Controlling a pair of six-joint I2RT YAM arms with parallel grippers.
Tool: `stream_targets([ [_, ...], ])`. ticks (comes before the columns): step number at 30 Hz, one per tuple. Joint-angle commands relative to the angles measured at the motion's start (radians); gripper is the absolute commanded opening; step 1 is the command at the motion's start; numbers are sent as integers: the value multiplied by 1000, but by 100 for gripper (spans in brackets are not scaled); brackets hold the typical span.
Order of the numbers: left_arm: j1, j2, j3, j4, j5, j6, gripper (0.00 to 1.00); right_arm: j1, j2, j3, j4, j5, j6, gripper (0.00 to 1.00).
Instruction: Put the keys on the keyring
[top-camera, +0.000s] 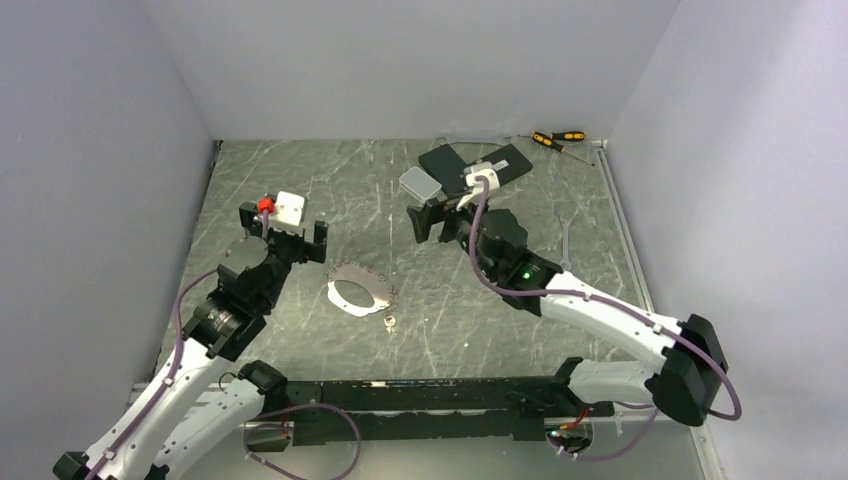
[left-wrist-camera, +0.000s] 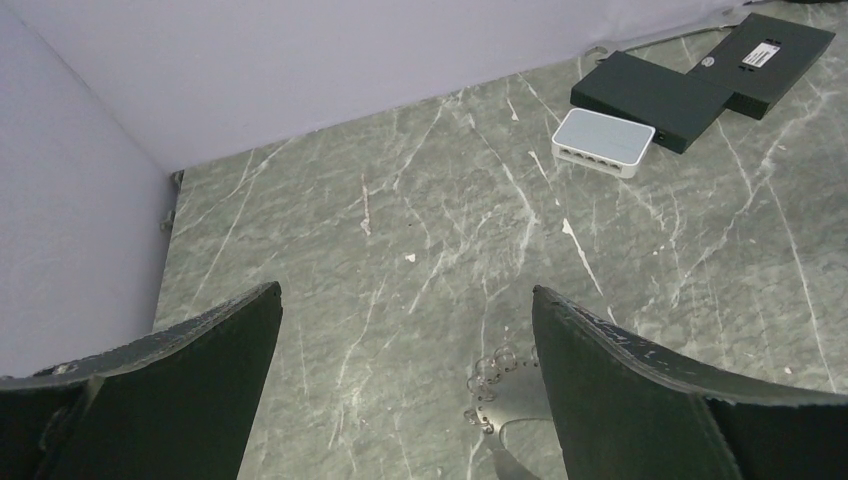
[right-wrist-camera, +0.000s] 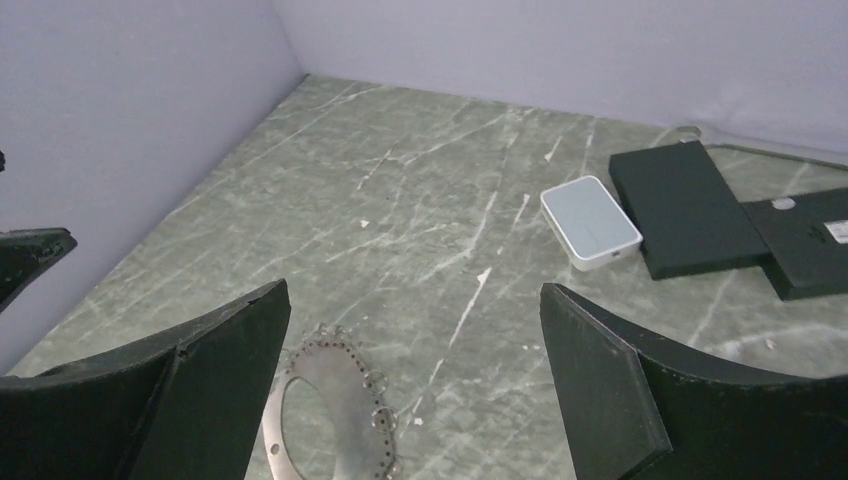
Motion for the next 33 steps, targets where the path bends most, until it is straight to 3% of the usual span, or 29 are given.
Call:
stream_targets([
  [1, 5, 4, 36, 16, -13, -8, 99, -1, -99, -79, 48, 52, 16, 100],
  [15, 5, -72, 15, 46, -12, -1, 99, -1, -226, -215, -76, -15, 81, 100],
  [23, 5, -98, 0, 47, -45, 25, 100, 0, -199, -240, -58, -54, 102, 100],
  [33, 5, -88, 4, 29, -82, 36, 99, -1, -128, -202, -59, 29, 145, 100],
])
